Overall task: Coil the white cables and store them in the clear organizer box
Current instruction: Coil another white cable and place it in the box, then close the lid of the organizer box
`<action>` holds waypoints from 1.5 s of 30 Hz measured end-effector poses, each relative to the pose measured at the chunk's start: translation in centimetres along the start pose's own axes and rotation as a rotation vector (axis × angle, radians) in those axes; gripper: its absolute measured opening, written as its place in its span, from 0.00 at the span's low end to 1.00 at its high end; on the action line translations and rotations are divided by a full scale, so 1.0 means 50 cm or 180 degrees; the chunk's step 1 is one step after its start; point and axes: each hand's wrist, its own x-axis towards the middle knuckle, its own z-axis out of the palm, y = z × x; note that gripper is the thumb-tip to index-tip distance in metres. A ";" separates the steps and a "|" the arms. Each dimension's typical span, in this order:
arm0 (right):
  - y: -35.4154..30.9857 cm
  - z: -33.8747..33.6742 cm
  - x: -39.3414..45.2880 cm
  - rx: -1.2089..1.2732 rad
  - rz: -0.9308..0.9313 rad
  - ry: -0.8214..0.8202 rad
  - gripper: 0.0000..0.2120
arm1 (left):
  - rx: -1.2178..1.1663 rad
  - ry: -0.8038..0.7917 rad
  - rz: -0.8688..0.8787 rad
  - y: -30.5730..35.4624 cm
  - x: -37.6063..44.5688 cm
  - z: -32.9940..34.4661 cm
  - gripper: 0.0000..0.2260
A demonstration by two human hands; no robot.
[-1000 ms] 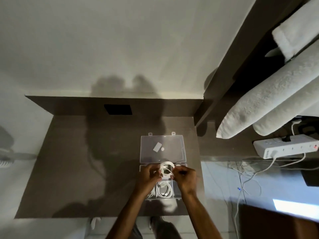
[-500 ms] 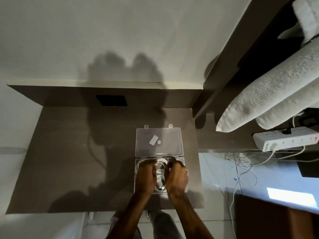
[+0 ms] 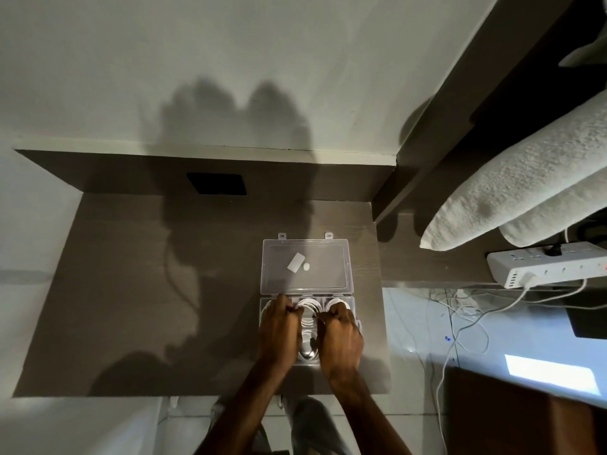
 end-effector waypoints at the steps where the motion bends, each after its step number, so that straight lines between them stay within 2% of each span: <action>1: -0.003 -0.010 0.002 0.0033 -0.0015 -0.0046 0.19 | 0.0201 -0.0070 0.0208 -0.002 -0.001 -0.003 0.09; 3: -0.009 -0.015 0.001 0.0077 -0.0047 0.0039 0.18 | 0.0697 -0.0100 0.0673 -0.007 -0.004 -0.009 0.16; 4: -0.010 -0.017 -0.001 0.0109 -0.0053 0.0142 0.16 | 0.0686 0.0019 0.0688 -0.008 -0.008 -0.017 0.18; 7: 0.010 -0.035 -0.017 0.0527 -0.0085 0.0660 0.11 | 0.0229 0.0666 0.0411 -0.029 -0.006 -0.048 0.15; 9: 0.049 -0.045 -0.040 0.0847 0.0254 0.0884 0.11 | 0.0013 0.0791 0.0067 -0.056 0.007 -0.063 0.19; 11: 0.105 -0.042 -0.069 0.1158 0.0897 0.0788 0.13 | -0.0456 0.0539 -0.0397 -0.072 0.030 -0.072 0.24; 13: 0.151 -0.033 -0.090 0.1469 0.1320 0.0510 0.14 | -0.1251 0.0140 -0.0962 -0.075 0.056 -0.071 0.22; 16: 0.161 -0.020 -0.099 0.2064 0.1246 0.0022 0.13 | -0.2628 -0.0398 -0.1616 -0.047 0.088 -0.077 0.20; 19: 0.147 -0.012 -0.085 0.2273 0.1347 -0.0069 0.13 | -0.3315 -0.0296 -0.1677 -0.027 0.123 -0.090 0.23; 22: 0.149 -0.005 -0.055 0.2087 0.1416 0.0050 0.11 | -0.3852 -0.0343 -0.1679 -0.028 0.144 -0.109 0.30; 27: 0.153 -0.004 -0.010 0.1909 0.1380 0.0183 0.08 | -0.4165 -0.0309 -0.1546 -0.032 0.152 -0.129 0.32; 29: 0.153 -0.002 0.001 0.2047 0.1494 0.0163 0.08 | -0.3961 -0.0413 -0.1387 -0.039 0.150 -0.130 0.33; 31: 0.153 -0.001 -0.001 0.2367 0.1696 0.0105 0.12 | -0.3207 -0.0620 -0.0804 -0.048 0.139 -0.135 0.30; 32: 0.153 -0.001 -0.006 0.2599 0.1790 0.0062 0.13 | -0.2518 -0.0666 -0.0323 -0.055 0.132 -0.137 0.25; 34: 0.156 -0.005 -0.019 0.2847 0.1856 0.0091 0.17 | -0.0630 -0.0590 0.0502 -0.080 0.121 -0.138 0.19; 35: 0.159 -0.010 -0.025 0.2830 0.1839 0.0193 0.19 | 0.0175 -0.0549 0.0762 -0.095 0.115 -0.136 0.20; 36: 0.160 -0.016 -0.031 0.2746 0.1760 0.0310 0.20 | 0.0677 -0.0555 0.0928 -0.106 0.104 -0.131 0.23; 38: 0.162 -0.031 -0.036 0.2502 0.1256 0.0430 0.21 | 0.1008 -0.0686 0.1060 -0.120 0.078 -0.117 0.31; 41: 0.167 -0.034 -0.033 0.2055 0.0163 -0.0157 0.31 | 0.0941 -0.0655 0.1074 -0.123 0.048 -0.093 0.40; 43: 0.173 -0.024 -0.030 0.1628 -0.0154 -0.0494 0.37 | 0.0757 -0.0695 0.0975 -0.116 0.033 -0.080 0.47; 45: 0.173 -0.016 -0.026 0.1397 -0.0151 -0.0500 0.38 | 0.0694 -0.0682 0.0861 -0.112 0.019 -0.065 0.50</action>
